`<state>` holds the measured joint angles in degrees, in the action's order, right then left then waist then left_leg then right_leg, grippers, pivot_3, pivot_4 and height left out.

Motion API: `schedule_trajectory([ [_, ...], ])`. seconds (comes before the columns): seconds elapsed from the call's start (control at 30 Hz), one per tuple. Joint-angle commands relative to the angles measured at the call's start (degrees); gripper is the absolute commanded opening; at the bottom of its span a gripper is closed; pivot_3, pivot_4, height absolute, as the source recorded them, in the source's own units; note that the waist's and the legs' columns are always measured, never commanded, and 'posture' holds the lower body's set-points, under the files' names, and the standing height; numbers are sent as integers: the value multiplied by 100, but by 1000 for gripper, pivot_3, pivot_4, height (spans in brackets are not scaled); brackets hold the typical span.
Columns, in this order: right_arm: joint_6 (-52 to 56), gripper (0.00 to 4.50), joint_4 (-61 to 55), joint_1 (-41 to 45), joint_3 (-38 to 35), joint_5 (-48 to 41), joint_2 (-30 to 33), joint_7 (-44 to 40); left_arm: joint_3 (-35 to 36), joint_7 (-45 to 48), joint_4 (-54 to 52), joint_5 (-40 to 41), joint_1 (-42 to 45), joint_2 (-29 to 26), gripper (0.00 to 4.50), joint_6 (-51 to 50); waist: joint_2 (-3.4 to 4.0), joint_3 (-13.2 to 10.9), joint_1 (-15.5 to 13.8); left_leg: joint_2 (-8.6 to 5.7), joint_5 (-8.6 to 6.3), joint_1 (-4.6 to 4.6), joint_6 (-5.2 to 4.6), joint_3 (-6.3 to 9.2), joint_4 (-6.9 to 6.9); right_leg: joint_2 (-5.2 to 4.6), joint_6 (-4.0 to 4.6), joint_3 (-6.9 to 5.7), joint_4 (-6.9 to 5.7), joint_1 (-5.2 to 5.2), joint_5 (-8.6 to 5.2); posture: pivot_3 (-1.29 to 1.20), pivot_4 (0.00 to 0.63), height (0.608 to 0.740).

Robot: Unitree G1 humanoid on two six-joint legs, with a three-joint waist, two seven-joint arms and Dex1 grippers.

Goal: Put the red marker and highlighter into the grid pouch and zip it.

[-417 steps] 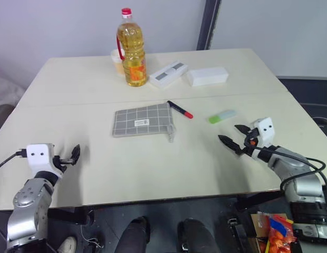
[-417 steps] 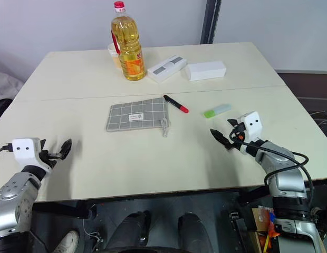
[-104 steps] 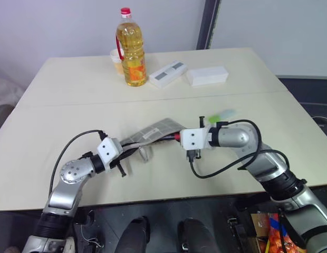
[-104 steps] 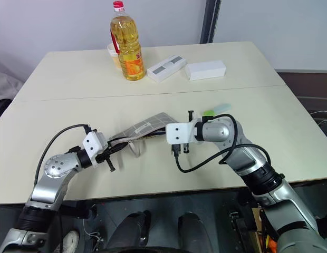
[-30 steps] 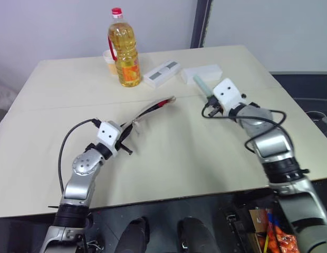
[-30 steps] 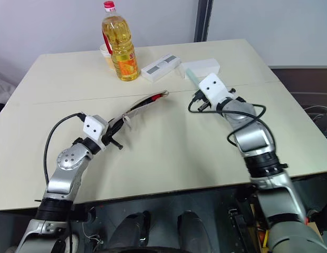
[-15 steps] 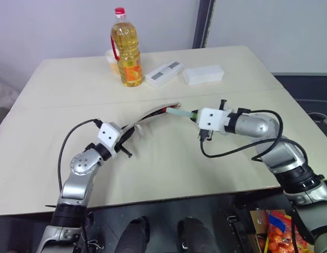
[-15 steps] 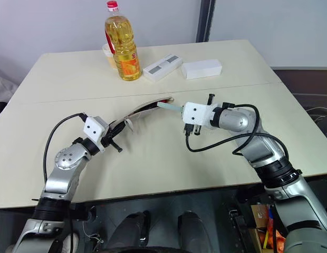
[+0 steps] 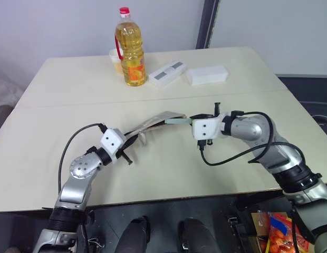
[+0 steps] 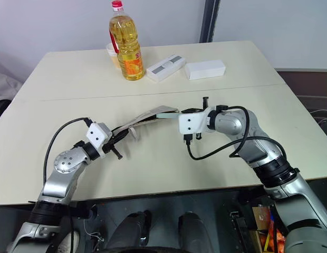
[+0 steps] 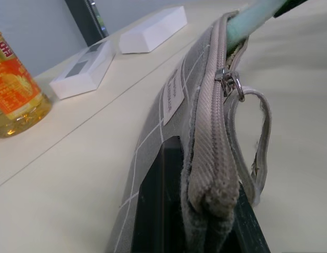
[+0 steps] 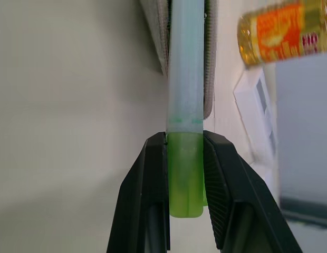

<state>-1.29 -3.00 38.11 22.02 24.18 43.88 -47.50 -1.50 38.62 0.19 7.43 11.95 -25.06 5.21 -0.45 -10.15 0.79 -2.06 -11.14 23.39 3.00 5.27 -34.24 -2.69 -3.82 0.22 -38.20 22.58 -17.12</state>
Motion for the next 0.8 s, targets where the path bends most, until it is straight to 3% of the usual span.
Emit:
schedule_trajectory([
  [0.03, -367, 384, -38, 187, 40, 279, 30, -8, -76, 129, -277, 3, 48, -85, 0, 96, 0, 0, -1, 0, 0, 0, 0, 0, 0, 0, 0, 0, 0, 0, 0, 0, 150, 740],
  [0.6, -507, 384, -234, 159, 296, 661, -781, -137, -221, 189, -996, 78, -61, -57, 0, -543, 0, 0, 2, 0, 0, 0, 0, 1, -1, 1, 0, 0, -1, -1, 0, 0, 150, 740],
  [0.8, -472, 3336, -252, 172, 208, 577, -814, -215, -194, 143, -1116, 109, 35, -41, 0, -756, -1, 0, 2, 1, 0, -1, 0, 1, -1, 2, 0, 0, -1, -2, 0, 0, 150, 740],
])
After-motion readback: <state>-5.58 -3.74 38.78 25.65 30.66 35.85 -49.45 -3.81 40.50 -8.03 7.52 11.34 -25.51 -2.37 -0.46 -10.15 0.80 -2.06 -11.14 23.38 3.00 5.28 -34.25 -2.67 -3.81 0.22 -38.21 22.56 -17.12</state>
